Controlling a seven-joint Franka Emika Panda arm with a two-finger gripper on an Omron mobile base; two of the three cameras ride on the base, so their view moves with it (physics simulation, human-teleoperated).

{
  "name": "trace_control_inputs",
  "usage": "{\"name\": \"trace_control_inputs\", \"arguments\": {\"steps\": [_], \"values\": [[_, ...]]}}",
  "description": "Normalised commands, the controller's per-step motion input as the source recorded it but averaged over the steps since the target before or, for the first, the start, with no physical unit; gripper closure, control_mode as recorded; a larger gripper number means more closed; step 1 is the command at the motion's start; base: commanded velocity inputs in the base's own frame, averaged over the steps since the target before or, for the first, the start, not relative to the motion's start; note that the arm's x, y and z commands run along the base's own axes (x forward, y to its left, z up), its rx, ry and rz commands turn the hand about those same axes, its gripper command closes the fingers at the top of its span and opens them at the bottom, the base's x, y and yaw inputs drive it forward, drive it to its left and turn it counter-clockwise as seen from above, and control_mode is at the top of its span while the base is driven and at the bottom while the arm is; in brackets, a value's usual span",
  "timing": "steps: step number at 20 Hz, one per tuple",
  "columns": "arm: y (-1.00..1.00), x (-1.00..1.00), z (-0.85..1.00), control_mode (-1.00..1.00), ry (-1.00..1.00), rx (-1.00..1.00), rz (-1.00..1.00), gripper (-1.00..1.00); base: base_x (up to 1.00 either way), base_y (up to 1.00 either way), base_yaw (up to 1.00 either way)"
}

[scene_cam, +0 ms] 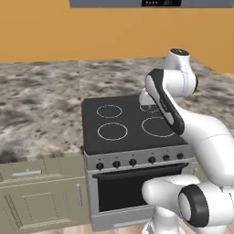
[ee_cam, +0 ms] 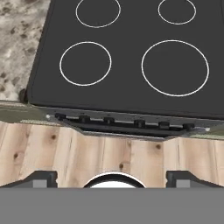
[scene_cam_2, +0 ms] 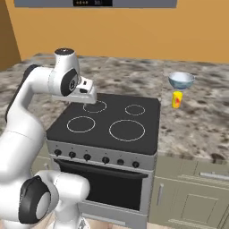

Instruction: Pick the cup and bowl from the counter and place them on the counter next to the sink.

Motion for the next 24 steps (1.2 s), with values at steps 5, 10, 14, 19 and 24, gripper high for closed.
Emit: {"name": "trace_control_inputs", "arguments": {"steps": [5, 10, 14, 19, 24], "values": [[0.0, 0.0, 0.0, 1.0, 0.0, 0.0, 0.0, -1.0, -0.97, -0.74, 0.38], [0.0, 0.0, 0.0, 1.0, 0.0, 0.0, 0.0, -1.0, -0.58, -0.72, 0.43], [0.0, 0.0, 0.0, 1.0, 0.0, 0.0, 0.0, -1.0, 0.04, -0.92, 0.44], [0.0, 0.0, 0.0, 1.0, 0.0, 0.0, 0.0, -1.0, 0.15, -1.0, 0.36], [0.0, 0.0, 0.0, 1.0, 0.0, 0.0, 0.0, -1.0, 0.0, -1.0, 0.27]]}}
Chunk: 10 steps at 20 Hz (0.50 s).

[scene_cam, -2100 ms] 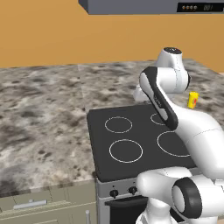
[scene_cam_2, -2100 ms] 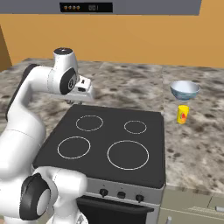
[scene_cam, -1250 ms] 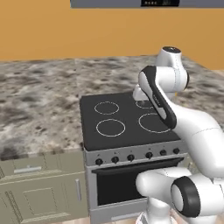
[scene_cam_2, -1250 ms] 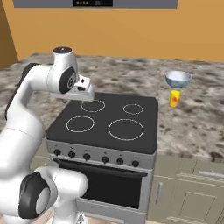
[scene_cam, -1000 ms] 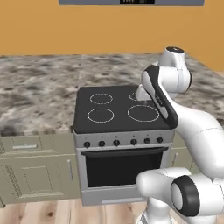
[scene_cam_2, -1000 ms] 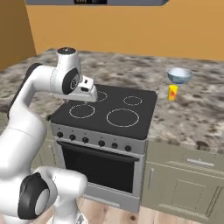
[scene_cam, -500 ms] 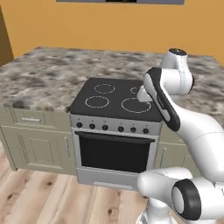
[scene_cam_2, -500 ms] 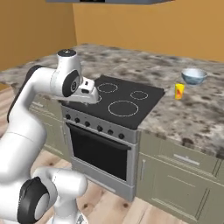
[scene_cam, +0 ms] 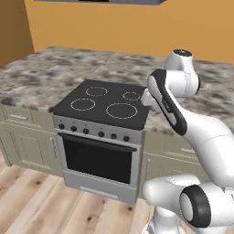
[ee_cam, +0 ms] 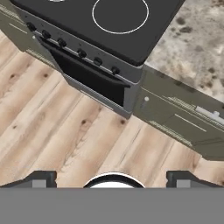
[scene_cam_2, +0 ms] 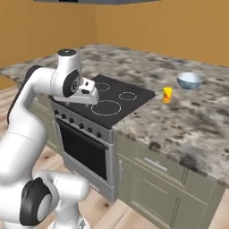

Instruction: Pick the cup and bowl from the counter and place them on the counter next to the sink.

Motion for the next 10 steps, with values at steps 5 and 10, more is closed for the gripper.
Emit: {"name": "trace_control_inputs", "arguments": {"steps": [5, 10], "values": [[0.0, 0.0, 0.0, 1.0, 0.0, 0.0, 0.0, -1.0, -0.14, -0.97, 0.24], [0.0, 0.0, 0.0, 1.0, 0.0, 0.0, 0.0, -1.0, -0.06, -0.91, 0.4]]}}
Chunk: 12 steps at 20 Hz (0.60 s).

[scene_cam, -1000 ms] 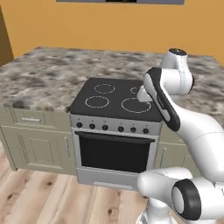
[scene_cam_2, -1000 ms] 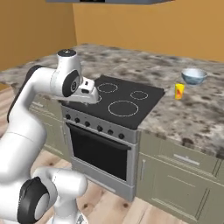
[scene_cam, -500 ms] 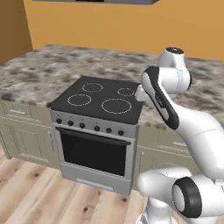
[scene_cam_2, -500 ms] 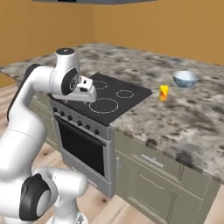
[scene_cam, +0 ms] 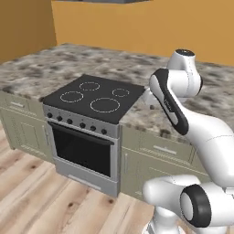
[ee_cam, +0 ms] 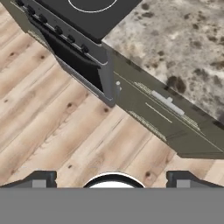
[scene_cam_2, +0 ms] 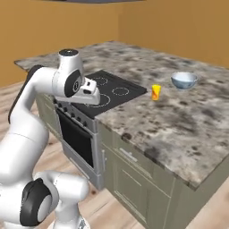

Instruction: Pick the cup and bowl from the counter and place them on the counter next to the sink.

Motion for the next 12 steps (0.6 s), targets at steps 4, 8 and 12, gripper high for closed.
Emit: {"name": "trace_control_inputs", "arguments": {"steps": [4, 8, 12], "values": [[0.0, 0.0, 0.0, 1.0, 0.0, 0.0, 0.0, -1.0, 0.0, -0.93, 0.46], [0.0, 0.0, 0.0, 1.0, 0.0, 0.0, 0.0, -1.0, 0.06, -1.0, 0.42], [0.0, 0.0, 0.0, 1.0, 0.0, 0.0, 0.0, -1.0, -0.03, -1.0, 0.33]]}}
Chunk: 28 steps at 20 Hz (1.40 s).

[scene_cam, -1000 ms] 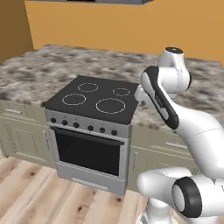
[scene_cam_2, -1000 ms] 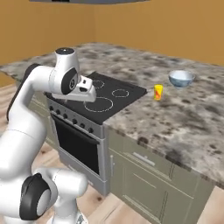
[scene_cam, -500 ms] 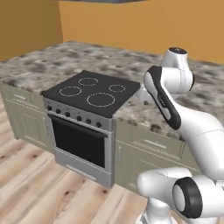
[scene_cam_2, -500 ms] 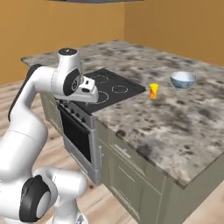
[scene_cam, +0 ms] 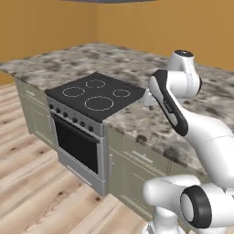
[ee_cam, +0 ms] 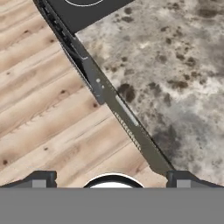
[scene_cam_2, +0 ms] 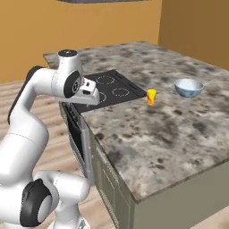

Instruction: Pick the cup and bowl from the counter and place them on the counter next to the sink.

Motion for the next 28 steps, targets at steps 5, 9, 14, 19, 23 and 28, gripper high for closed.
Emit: {"name": "trace_control_inputs", "arguments": {"steps": [5, 9, 14, 19, 23, 28], "values": [[0.0, 0.0, 0.0, 1.0, 0.0, 0.0, 0.0, -1.0, -0.16, -1.0, 0.32], [0.0, 0.0, 0.0, 1.0, 0.0, 0.0, 0.0, -1.0, 0.0, -1.0, 0.33], [0.0, 0.0, 0.0, 1.0, 0.0, 0.0, 0.0, -1.0, 0.0, -1.0, 0.35], [0.0, 0.0, 0.0, 1.0, 0.0, 0.0, 0.0, -1.0, 0.0, -1.0, 0.4], [0.0, 0.0, 0.0, 1.0, 0.0, 0.0, 0.0, -1.0, 0.0, -1.0, 0.4], [0.0, 0.0, 0.0, 1.0, 0.0, 0.0, 0.0, -1.0, 0.0, -1.0, 0.41]]}}
